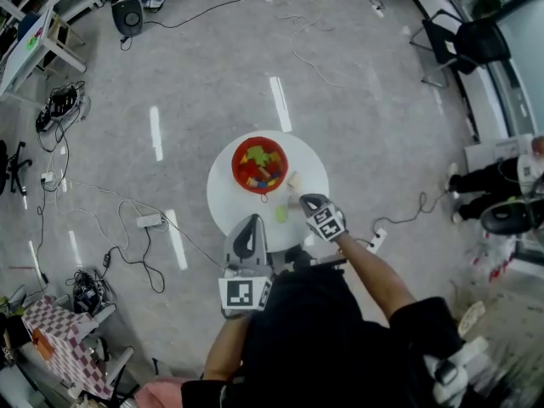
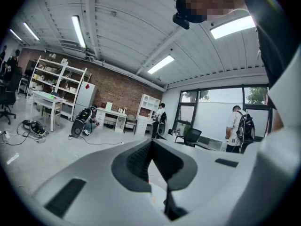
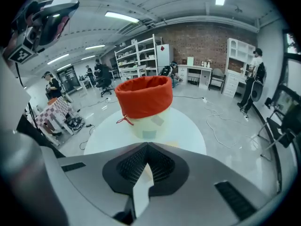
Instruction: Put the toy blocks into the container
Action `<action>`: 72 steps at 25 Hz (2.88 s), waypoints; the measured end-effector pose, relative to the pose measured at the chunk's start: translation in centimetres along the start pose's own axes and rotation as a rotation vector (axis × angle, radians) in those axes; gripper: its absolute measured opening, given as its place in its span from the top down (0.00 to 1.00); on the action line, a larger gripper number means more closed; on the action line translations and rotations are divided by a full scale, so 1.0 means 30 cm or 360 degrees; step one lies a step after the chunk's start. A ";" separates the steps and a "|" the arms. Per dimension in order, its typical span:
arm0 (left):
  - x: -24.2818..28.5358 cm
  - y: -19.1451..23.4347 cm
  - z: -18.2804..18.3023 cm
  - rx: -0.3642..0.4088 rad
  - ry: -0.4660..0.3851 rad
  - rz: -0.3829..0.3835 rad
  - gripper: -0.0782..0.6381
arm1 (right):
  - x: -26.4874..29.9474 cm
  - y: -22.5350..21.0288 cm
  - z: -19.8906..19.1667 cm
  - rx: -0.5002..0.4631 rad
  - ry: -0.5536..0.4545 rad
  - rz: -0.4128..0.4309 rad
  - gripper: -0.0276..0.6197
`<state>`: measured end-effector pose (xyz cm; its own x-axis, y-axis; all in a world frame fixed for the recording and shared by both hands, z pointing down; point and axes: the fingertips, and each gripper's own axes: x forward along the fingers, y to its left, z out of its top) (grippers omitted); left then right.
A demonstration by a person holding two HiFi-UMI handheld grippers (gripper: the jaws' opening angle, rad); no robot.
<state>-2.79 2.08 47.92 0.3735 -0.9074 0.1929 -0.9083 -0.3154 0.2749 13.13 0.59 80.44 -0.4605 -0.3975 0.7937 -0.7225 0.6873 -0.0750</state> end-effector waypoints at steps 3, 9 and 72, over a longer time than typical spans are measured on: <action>0.010 0.001 -0.003 0.0004 0.0001 -0.0005 0.89 | 0.046 0.008 -0.057 -0.0054 0.0098 0.0022 0.96; 0.017 -0.004 -0.004 -0.0021 0.0032 -0.0004 0.89 | 0.095 0.050 -0.129 -0.0121 0.0293 0.0108 0.96; -0.007 0.070 0.021 -0.0034 -0.0019 0.0097 0.89 | -0.133 0.168 0.469 -0.0170 -0.0350 0.0145 0.87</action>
<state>-4.89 1.43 47.86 0.3151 -0.9280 0.1989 -0.9250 -0.2534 0.2831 4.07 -2.90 68.41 -0.6305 -0.4458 0.6354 -0.6198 0.7820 -0.0664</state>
